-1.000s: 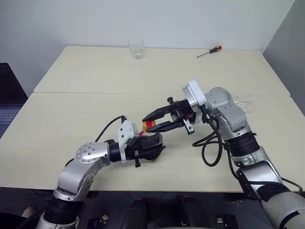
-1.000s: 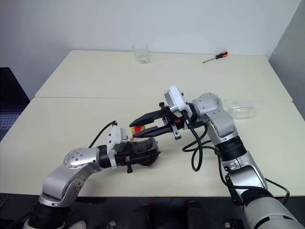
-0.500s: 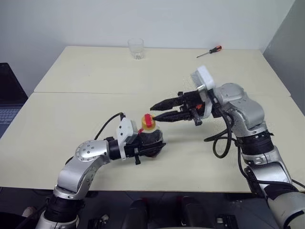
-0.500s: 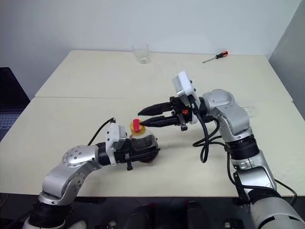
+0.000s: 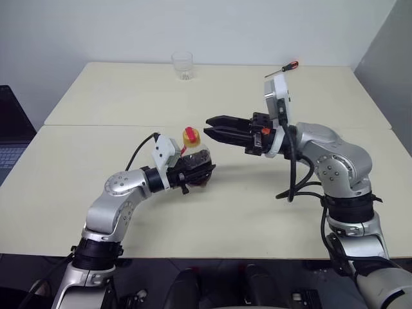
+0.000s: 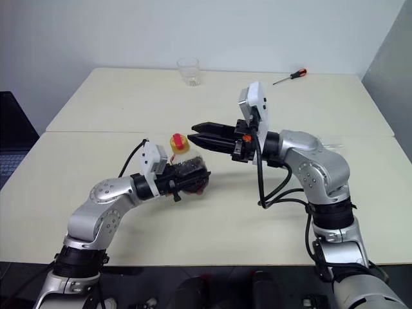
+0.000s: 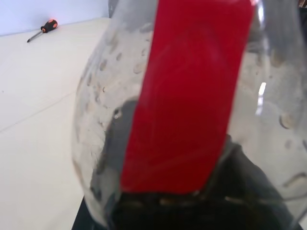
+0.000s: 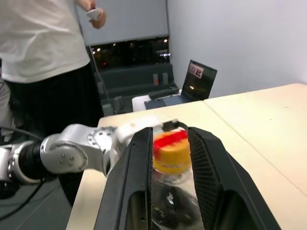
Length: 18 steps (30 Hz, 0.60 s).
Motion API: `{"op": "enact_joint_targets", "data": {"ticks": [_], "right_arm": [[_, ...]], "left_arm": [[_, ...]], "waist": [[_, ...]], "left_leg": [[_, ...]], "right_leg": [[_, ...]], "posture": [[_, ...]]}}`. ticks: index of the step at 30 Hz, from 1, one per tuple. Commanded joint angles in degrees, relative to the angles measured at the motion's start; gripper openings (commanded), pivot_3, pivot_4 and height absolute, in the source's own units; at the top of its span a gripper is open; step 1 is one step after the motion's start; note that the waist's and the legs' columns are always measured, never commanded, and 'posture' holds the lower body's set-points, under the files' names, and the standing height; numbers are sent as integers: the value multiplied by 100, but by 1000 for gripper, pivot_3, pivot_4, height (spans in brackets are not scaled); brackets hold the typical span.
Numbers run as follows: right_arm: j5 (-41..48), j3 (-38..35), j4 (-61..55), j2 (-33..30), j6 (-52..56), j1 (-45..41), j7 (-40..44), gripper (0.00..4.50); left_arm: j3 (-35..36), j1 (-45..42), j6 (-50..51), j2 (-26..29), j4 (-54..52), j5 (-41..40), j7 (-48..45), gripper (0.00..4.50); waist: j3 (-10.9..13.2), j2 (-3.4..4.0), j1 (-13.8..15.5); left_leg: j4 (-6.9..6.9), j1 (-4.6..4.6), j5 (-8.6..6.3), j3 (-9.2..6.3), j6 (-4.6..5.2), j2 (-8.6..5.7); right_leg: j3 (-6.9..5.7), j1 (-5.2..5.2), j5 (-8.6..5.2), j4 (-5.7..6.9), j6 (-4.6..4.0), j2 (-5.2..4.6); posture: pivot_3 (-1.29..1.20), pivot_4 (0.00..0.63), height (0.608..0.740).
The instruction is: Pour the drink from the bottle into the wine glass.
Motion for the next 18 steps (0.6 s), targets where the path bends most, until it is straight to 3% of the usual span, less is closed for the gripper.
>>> {"op": "enact_joint_targets", "data": {"ticks": [1, 6, 18], "right_arm": [[29, -48, -161, 173, -93, -71, -311, 1591], [-104, 15, -46, 380, -213, -114, -566, 3114], [-407, 355, 260, 599, -519, -144, -578, 3114]], "left_arm": [[58, -196, -268, -53, 49, 46, -43, 1755], [51, -301, -367, -79, 207, 100, -79, 1755], [70, -461, -490, -116, 418, 192, -107, 1755]], "waist": [[0, 0, 1], [0, 0, 2], [0, 0, 0]], "left_leg": [[0, 0, 0, -1, 0, 0], [0, 0, 0, -1, 0, -1], [1, 0, 0, 0, 0, -1]], "right_leg": [[0, 0, 0, 0, 0, 0], [-1, 0, 0, 0, 0, 0], [-1, 0, 0, 0, 0, 0]], "posture": [[0, 150, 740], [0, 150, 740], [0, 150, 740]]}}
